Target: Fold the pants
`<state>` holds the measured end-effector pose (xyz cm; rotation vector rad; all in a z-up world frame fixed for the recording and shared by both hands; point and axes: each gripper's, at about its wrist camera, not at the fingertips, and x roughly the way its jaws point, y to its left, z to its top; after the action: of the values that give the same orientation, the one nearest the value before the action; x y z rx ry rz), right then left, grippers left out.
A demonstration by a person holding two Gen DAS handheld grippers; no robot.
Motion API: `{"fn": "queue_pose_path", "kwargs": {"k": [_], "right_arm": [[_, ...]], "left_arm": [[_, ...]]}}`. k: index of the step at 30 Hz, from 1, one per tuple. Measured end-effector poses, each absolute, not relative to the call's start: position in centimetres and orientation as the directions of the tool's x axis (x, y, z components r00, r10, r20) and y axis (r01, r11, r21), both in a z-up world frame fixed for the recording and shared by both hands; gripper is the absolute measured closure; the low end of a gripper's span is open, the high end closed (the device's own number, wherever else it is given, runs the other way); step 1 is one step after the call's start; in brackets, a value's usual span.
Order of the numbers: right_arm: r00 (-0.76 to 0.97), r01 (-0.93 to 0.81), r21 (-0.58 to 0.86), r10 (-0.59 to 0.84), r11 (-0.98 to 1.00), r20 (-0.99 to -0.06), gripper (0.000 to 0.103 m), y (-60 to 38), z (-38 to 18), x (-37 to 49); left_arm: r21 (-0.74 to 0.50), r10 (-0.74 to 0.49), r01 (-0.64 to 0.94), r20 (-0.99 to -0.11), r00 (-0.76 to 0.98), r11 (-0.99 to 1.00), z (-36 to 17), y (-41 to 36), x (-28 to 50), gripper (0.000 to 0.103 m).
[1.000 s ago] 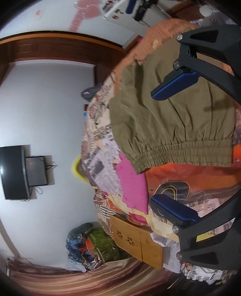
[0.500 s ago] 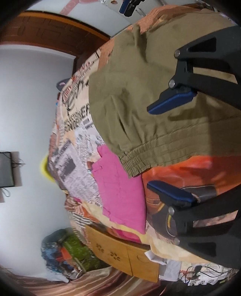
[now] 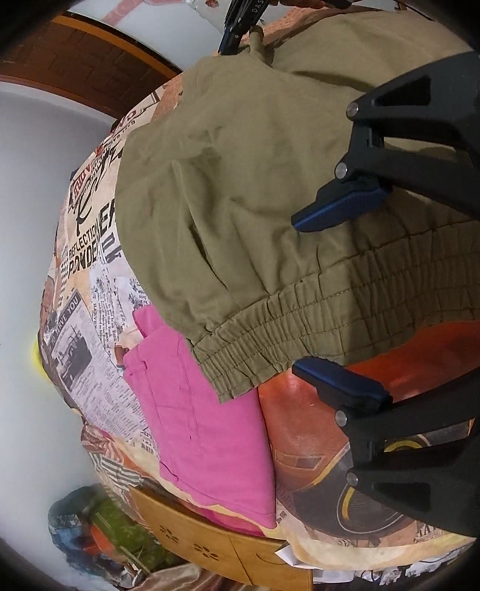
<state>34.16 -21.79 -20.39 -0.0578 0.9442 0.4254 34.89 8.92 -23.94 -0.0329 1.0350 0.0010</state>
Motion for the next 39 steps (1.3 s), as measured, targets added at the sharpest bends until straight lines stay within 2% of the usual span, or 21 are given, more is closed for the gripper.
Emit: {"fn": "queue_pose_path", "kwargs": {"k": [3,6,9,12,15,17,19,22,24,26,31,39], "right_arm": [[0.543,-0.374,0.072,0.281,0.925,-0.792,0.097,-21.7,-20.1,33.7],[0.58,-0.339,-0.06,0.158,0.939,-0.799,0.1,-21.3,-20.3,34.6],[0.507,-0.354,-0.052,0.145,0.934,-0.849,0.1,-21.5,-21.0,35.6],[0.538,-0.36,-0.062,0.153,0.931,-0.829,0.098,-22.1,-19.4,34.7],[0.568,-0.361,-0.066,0.163,0.93,-0.807,0.084,-22.3,-17.2,34.8],[0.589,-0.354,-0.069,0.165,0.933,-0.791,0.07,-22.1,-16.1,35.9],[0.588,-0.368,-0.039,0.2,0.929,-0.784,0.065,-21.5,-15.3,37.3],[0.593,-0.379,-0.005,0.238,0.925,-0.769,0.062,-20.4,-14.3,39.4],[0.595,-0.393,0.012,0.264,0.919,-0.759,0.054,-19.6,-14.1,40.6],[0.59,-0.408,0.029,0.288,0.912,-0.754,0.043,-18.5,-14.2,42.1],[0.551,-0.454,0.031,0.308,0.891,-0.775,0.042,-15.9,-16.0,45.3],[0.496,-0.513,0.004,0.3,0.858,-0.815,0.042,-14.2,-19.1,49.0]], "left_arm": [[-0.011,0.009,-0.037,-0.865,0.503,0.999,-24.1,9.0,35.2,0.025],[0.011,0.035,-0.05,-0.861,0.507,0.999,-24.3,9.0,35.1,0.022],[0.02,0.044,-0.052,-0.859,0.511,0.998,-24.1,9.2,35.0,0.021],[0.046,0.063,-0.044,-0.837,0.544,0.998,-22.7,9.7,34.4,0.021],[0.037,0.063,-0.057,-0.806,0.589,0.998,-20.9,10.9,34.0,0.021],[0.04,0.073,-0.069,-0.796,0.601,0.997,-20.1,11.7,34.4,0.021],[0.044,0.083,-0.079,-0.789,0.608,0.996,-19.7,12.5,35.1,0.021],[0.035,0.079,-0.084,-0.784,0.616,0.996,-19.7,13.7,36.5,0.021],[0.015,0.056,-0.072,-0.792,0.609,0.997,-20.4,14.6,37.7,0.021],[0.003,0.04,-0.063,-0.803,0.594,0.998,-21.2,15.1,38.5,0.024],[-0.025,-0.009,-0.025,-0.857,0.516,0.999,-24.6,15.5,40.8,0.055],[-0.048,-0.056,0.03,-0.872,0.487,0.998,-26.7,15.3,42.1,0.052]]}}
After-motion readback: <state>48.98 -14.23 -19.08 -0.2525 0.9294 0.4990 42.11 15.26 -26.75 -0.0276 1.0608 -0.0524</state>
